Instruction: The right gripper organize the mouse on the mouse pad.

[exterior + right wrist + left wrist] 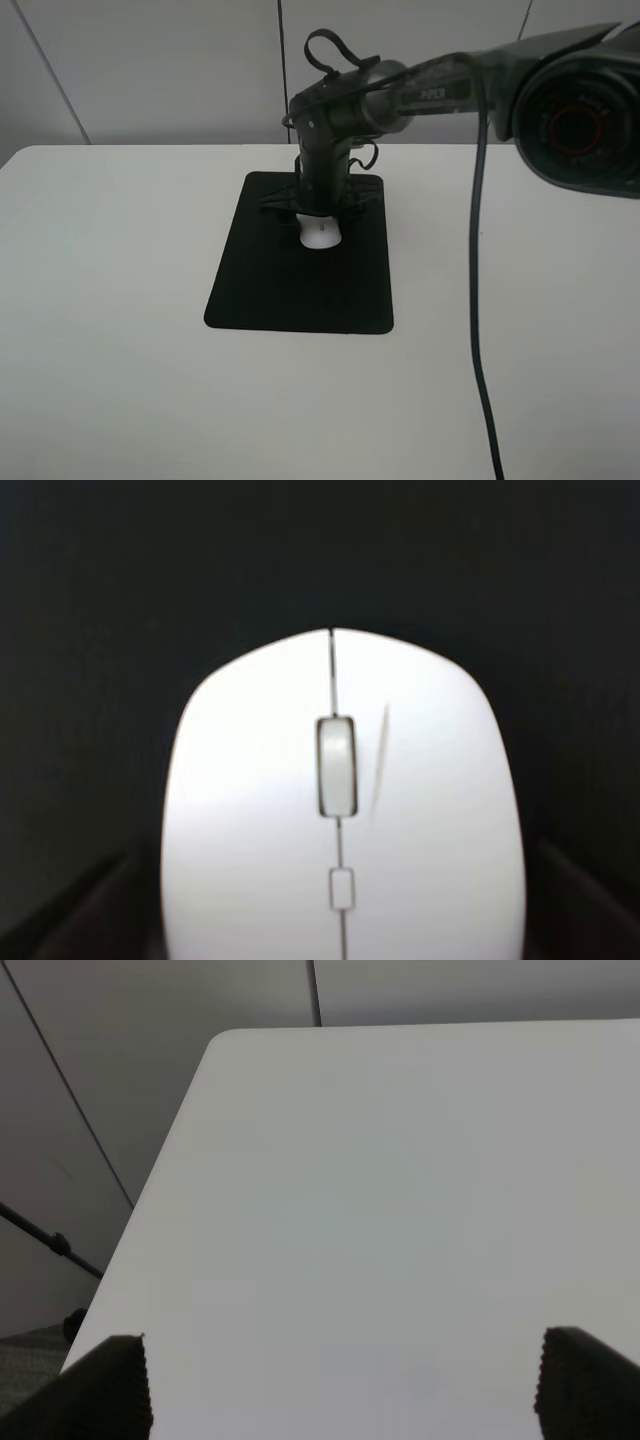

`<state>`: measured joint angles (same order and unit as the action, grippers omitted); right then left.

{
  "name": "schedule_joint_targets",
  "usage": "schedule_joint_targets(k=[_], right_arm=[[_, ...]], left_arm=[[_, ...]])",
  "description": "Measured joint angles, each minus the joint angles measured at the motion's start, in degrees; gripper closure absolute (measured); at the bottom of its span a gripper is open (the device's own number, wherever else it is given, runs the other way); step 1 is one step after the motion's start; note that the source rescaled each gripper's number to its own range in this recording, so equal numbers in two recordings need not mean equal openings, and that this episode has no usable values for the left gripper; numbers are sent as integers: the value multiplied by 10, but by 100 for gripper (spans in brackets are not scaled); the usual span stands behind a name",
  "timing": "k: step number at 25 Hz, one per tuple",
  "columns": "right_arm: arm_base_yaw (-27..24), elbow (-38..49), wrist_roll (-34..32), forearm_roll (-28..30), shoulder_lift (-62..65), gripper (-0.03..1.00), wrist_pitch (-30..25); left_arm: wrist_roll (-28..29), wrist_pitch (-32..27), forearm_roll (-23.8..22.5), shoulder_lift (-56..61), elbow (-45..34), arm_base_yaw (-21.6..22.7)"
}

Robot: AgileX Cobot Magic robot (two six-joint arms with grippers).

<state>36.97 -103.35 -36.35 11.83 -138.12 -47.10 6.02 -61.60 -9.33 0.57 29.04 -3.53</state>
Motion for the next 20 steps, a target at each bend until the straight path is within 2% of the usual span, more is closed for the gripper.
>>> schedule_joint_targets(k=[3, 13, 20], right_arm=[[0, 0, 0, 0, 0, 3, 1], [0, 0, 15, -14, 36, -3, -26], [0, 0, 51, -15, 115, -3, -102]], left_arm=[[0, 0, 0, 0, 0, 0], [0, 0, 0, 0, 0, 0], [0, 0, 0, 0, 0, 0]])
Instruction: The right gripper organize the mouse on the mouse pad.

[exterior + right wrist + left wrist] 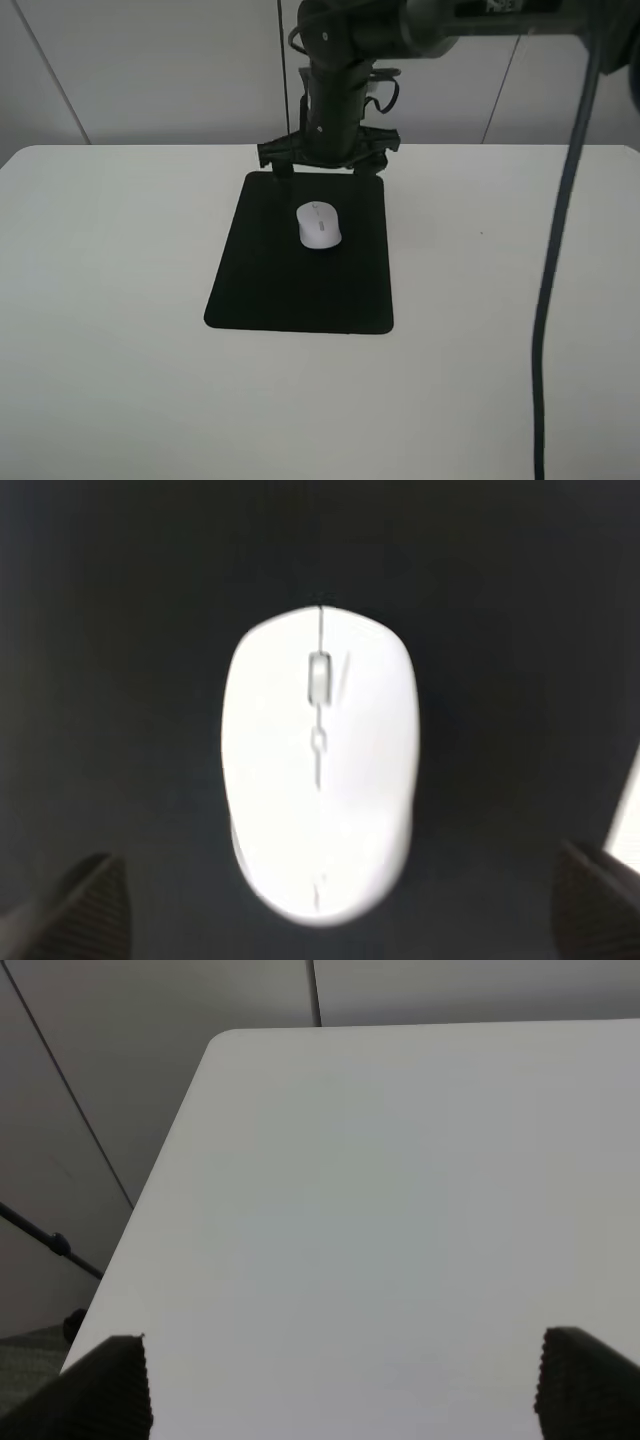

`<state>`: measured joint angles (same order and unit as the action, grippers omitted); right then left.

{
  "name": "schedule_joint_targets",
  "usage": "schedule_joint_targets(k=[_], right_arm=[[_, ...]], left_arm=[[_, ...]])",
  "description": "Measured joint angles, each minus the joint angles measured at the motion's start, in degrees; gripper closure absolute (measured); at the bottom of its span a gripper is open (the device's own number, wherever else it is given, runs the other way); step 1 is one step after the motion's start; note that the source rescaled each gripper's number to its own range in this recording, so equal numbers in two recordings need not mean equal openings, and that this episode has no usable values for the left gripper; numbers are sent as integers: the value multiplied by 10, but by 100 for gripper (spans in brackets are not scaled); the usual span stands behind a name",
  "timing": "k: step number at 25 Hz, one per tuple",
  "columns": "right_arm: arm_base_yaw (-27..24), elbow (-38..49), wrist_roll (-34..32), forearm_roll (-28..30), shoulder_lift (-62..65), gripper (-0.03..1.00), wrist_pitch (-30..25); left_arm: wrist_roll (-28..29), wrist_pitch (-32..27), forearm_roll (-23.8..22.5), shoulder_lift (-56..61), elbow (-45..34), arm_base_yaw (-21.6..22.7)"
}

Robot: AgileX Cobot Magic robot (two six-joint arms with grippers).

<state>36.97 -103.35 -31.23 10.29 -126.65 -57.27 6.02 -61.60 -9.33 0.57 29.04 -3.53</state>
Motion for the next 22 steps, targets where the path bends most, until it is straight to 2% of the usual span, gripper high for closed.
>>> schedule_joint_targets(k=[5, 8, 15, 22], right_arm=[[-3, 17, 31, -4, 50, -3, -47], [-12, 47, 46, -18, 78, -3, -46], [-71, 212, 55, -35, 191, -3, -4], [-167, 370, 78, -43, 337, -3, 22]], left_arm=[[0, 0, 0, 0, 0, 0], [0, 0, 0, 0, 0, 0], [0, 0, 0, 0, 0, 0], [0, 0, 0, 0, 0, 0]])
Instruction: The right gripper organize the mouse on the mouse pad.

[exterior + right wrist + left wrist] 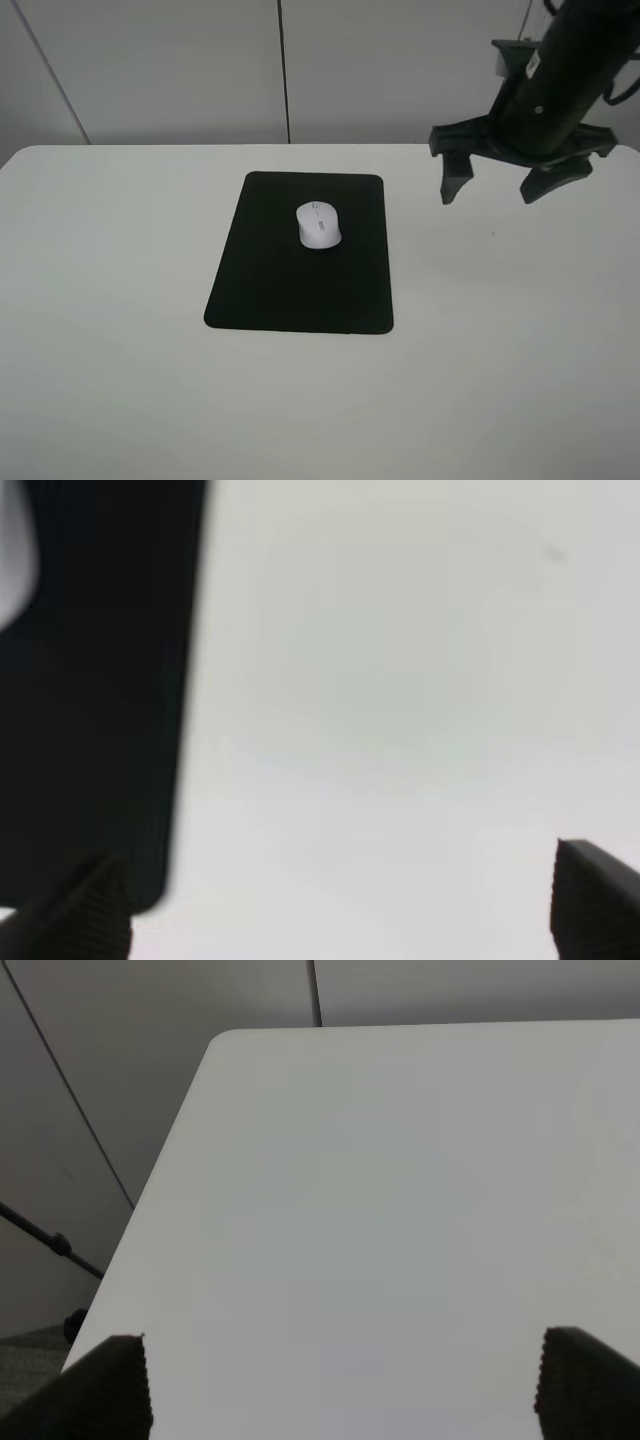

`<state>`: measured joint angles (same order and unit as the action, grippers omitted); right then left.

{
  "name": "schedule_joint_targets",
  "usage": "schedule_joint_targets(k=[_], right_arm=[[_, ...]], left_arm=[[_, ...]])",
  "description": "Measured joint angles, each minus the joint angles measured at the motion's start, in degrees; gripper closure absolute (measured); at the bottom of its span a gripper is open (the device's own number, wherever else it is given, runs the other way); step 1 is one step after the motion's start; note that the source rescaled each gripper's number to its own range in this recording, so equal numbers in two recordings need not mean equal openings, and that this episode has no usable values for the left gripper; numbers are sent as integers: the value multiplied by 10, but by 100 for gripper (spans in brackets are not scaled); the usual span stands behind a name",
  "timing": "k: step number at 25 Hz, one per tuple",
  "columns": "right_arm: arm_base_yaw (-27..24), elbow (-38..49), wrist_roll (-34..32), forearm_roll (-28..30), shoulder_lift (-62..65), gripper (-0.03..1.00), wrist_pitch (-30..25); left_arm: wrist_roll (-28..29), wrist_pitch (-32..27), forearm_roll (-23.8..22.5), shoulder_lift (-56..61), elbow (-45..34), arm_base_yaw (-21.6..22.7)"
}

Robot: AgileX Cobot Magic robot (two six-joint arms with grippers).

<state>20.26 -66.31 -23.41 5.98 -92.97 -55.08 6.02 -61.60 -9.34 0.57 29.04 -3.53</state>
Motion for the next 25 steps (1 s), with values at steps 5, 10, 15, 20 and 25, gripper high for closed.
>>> schedule_joint_targets(k=[5, 10, 15, 20, 25], right_arm=[[-87, 78, 32, -11, 105, -3, -1], [-160, 125, 59, -12, 210, -3, -21], [-173, 164, 77, -8, 314, -3, -28], [-173, 200, 78, -8, 433, -3, -29], [-173, 227, 97, -10, 559, -3, -42]], left_arm=[[0, 0, 0, 0, 0, 0], [0, 0, 0, 0, 0, 0], [0, 0, -1, 0, 0, 0], [0, 0, -1, 0, 0, 0], [0, 0, -1, 0, 0, 0]])
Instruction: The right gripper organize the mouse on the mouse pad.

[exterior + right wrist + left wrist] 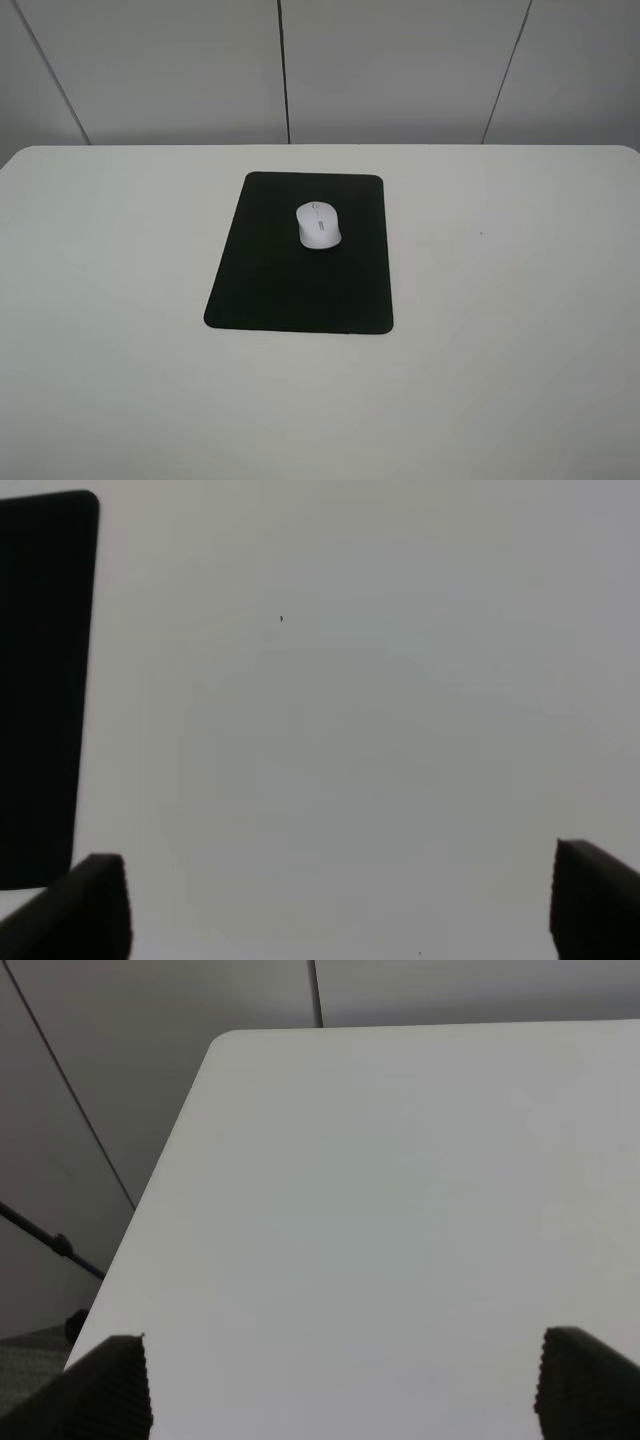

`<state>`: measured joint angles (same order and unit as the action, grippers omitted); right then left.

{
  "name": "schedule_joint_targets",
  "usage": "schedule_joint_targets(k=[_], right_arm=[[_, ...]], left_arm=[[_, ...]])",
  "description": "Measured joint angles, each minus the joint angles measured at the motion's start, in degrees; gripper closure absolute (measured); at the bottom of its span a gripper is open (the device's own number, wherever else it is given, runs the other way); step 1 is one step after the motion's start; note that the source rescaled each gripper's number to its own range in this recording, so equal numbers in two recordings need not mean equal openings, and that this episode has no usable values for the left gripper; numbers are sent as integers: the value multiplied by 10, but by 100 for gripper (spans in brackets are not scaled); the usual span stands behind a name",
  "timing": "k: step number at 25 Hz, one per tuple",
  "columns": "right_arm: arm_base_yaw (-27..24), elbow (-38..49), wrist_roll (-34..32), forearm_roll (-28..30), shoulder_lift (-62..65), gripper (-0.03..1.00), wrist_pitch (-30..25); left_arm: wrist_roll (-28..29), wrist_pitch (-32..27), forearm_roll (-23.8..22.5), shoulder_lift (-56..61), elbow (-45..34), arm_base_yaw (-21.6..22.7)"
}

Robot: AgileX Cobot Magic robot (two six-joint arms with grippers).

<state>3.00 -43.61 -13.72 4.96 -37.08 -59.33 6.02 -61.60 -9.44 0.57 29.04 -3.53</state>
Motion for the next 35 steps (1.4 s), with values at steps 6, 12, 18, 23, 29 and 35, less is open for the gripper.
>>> schedule_joint_targets(k=[6, 12, 18, 23, 29, 35], right_arm=[[0, 2, 11, 0, 131, -3, -42], [0, 7, 29, 3, 239, -3, -62], [0, 36, 29, 5, 292, -3, -73], [0, 51, 29, 19, 320, -3, -72], [0, 120, 29, 25, 372, -3, -38], [0, 138, 29, 25, 374, -3, -26]], left_arm=[[0, 0, 0, 0, 0, 0], [0, 0, -1, 0, 0, 0], [0, 0, -1, 0, 0, 0], [0, 0, -1, 0, 0, 0], [0, 0, -1, 0, 0, 0], [0, 0, -1, 0, 0, 0]])
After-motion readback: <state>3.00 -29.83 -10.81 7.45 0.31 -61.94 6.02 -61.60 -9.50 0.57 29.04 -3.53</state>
